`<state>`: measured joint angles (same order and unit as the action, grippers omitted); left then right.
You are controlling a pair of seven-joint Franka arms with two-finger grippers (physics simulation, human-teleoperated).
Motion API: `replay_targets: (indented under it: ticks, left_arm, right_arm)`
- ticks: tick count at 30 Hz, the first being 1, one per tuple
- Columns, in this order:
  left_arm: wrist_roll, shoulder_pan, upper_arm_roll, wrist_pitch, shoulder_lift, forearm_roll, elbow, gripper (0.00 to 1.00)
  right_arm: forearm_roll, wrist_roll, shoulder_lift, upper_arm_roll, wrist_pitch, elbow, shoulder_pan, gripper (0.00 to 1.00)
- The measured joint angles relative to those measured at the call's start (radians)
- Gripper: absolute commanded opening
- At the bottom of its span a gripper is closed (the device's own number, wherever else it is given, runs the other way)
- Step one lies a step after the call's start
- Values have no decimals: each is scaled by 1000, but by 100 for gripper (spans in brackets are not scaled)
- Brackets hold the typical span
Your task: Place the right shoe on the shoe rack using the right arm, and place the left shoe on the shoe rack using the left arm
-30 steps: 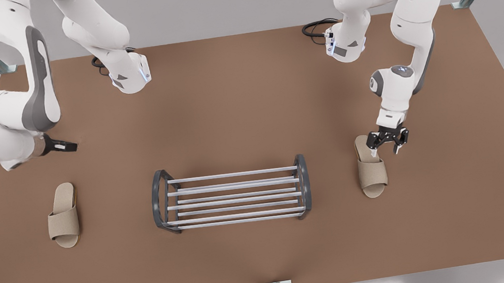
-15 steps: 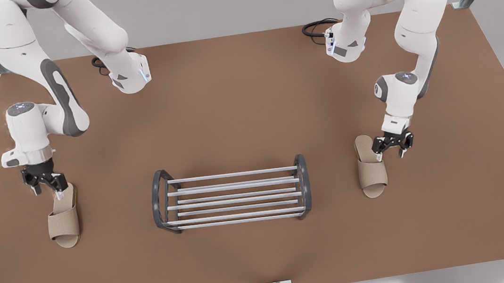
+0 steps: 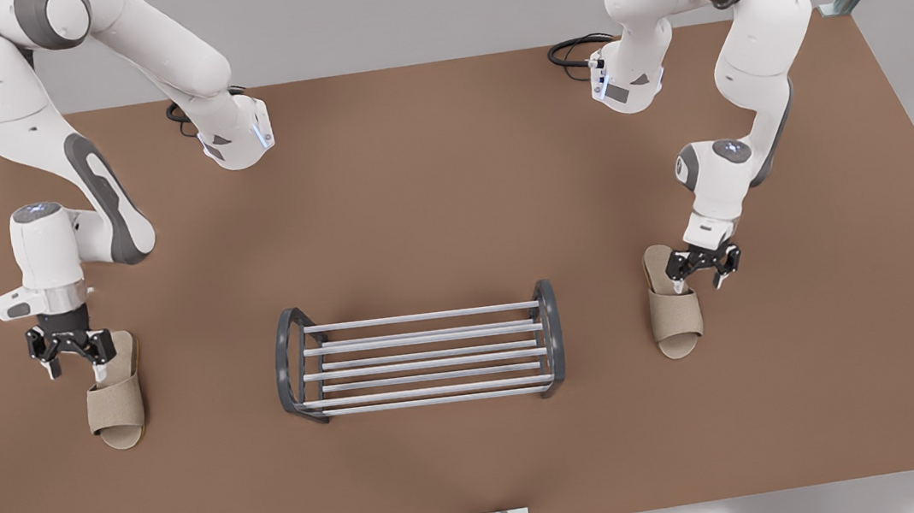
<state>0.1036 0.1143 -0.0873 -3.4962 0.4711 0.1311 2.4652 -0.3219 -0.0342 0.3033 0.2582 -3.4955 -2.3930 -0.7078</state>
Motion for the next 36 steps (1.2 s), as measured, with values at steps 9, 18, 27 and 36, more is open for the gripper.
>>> replay_targets:
  ticks: [9, 18, 27, 36]
  left_arm:
    - [0, -8, -3, 0, 37, 9, -44, 100]
    - [0, -9, -4, 0, 51, 10, -59, 96]
    - [0, -9, -5, 0, 52, 10, -64, 52]
    - [-1, -1, -5, 0, 50, 3, -77, 23]
  right_arm:
    - [-243, 25, 170, 2, -12, 74, -119, 100]
    - [-374, 40, 298, 30, -14, 186, -201, 100]
    - [-412, 50, 356, 31, -15, 240, -211, 100]
    - [-425, 56, 405, 30, -15, 276, -214, 100]
